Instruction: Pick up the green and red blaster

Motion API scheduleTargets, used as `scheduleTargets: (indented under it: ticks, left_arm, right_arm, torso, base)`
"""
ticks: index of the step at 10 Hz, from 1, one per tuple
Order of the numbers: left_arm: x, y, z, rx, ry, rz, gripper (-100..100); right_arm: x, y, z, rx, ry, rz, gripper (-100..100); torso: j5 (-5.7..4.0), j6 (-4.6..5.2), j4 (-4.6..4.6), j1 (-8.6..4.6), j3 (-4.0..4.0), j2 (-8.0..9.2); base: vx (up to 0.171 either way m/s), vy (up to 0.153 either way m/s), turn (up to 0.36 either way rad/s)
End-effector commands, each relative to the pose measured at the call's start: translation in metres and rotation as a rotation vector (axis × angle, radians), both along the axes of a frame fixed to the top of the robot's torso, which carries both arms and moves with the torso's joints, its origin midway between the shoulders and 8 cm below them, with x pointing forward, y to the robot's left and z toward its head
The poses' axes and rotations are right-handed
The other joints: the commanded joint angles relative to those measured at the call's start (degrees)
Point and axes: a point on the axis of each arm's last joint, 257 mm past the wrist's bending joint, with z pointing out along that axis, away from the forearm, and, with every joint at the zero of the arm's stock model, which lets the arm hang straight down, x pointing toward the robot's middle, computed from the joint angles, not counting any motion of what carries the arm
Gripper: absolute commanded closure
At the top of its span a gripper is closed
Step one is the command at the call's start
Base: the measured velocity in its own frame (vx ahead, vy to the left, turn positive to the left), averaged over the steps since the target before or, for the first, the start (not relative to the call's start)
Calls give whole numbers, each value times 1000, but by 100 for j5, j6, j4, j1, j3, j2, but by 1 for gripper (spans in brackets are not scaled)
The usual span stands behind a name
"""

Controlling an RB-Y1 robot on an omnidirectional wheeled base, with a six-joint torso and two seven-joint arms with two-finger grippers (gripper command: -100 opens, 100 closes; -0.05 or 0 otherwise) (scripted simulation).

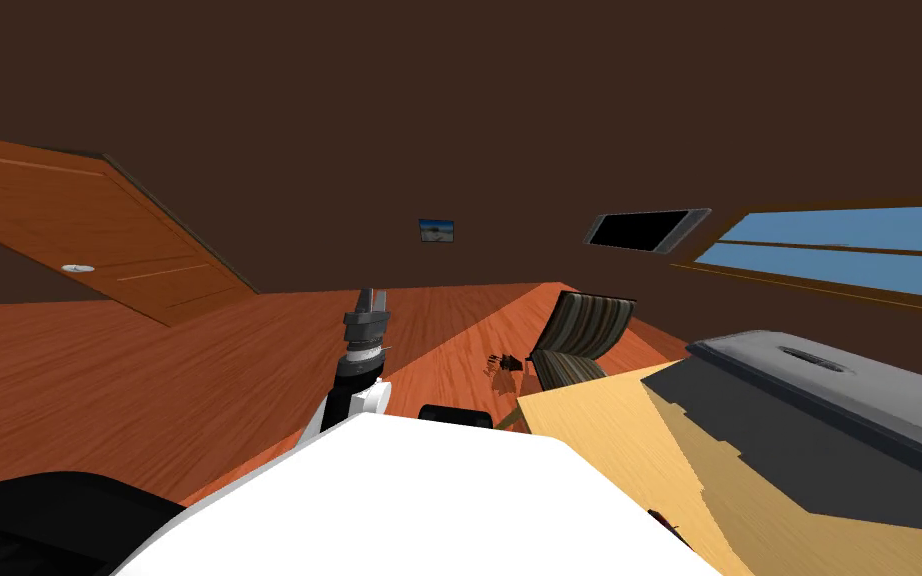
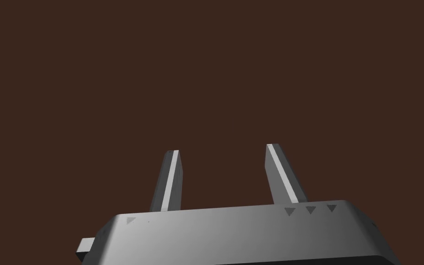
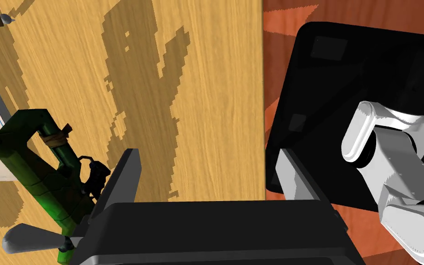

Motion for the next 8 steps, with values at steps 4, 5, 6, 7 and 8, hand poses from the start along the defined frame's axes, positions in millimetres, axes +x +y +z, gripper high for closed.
scheduleTargets:
  ticks: [4, 5, 6, 7, 8]
  left_arm:
    - [0, 0, 0, 0, 0, 0, 0]
    - [0, 0, 0, 0, 0, 0, 0]
    - [0, 0, 0, 0, 0, 0, 0]
    - [0, 0, 0, 0, 0, 0, 0]
    - [0, 0, 0, 0, 0, 0, 0]
  right_arm:
    - [-26, -39, 22, -99, 94, 94, -100]
    - [-31, -49, 27, -123, 117, 126, -100]
    - [-31, -60, 31, -153, 131, 156, -100]
    - [-28, -68, 33, -174, 136, 181, -100]
    - [-22, -73, 32, -190, 133, 201, -100]
  torso:
    - [-1, 6, 1, 3, 2, 3]
    - [0, 1, 1, 3, 2, 4]
    - [-2, -1, 2, -5, 3, 6]
    - [-3, 3, 3, -11, 5, 9]
    - [-4, 3, 3, -13, 6, 9]
  base:
    - [-1, -23, 176]
    - [-19, -44, 340]
    - [-25, -58, 242]
    - [-23, -63, 220]
    - [-26, -69, 265]
